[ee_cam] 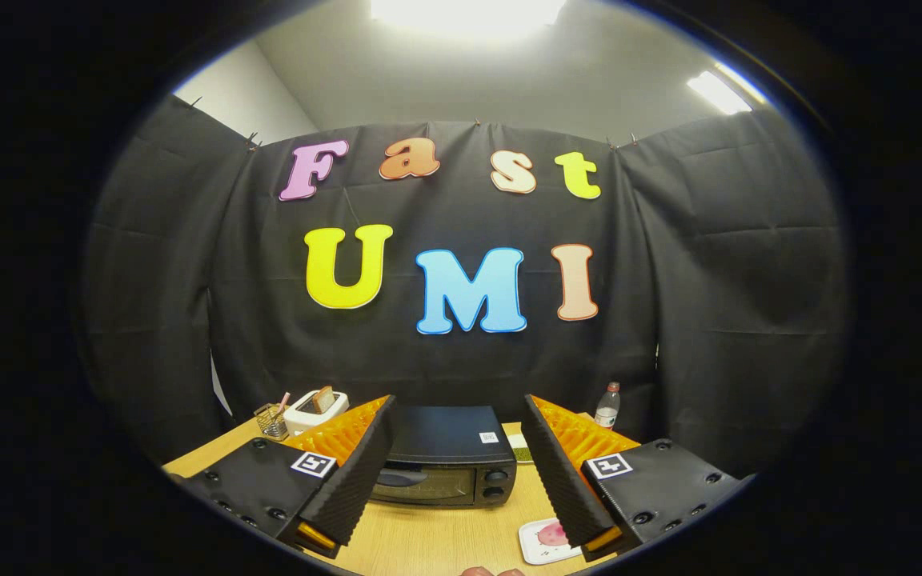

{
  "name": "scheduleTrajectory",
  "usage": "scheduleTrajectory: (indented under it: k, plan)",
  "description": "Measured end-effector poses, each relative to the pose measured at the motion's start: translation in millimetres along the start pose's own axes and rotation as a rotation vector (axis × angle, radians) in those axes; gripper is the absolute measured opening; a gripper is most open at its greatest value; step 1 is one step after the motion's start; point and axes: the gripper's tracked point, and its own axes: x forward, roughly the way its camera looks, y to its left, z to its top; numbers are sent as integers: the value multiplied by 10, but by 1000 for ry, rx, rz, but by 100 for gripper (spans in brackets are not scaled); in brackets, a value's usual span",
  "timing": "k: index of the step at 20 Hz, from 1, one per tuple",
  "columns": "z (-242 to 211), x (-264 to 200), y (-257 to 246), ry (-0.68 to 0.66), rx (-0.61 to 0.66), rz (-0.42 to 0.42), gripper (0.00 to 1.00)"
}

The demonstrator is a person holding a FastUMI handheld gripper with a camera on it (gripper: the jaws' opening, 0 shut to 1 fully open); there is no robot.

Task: Open the toaster oven, put the food inside, and close the toaster oven door.

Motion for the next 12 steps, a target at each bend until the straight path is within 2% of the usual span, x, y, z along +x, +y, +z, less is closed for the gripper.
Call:
scheduleTrajectory:
  k: [12]
  plan:
    - [-151, 279, 277, 51, 7, 8, 98]
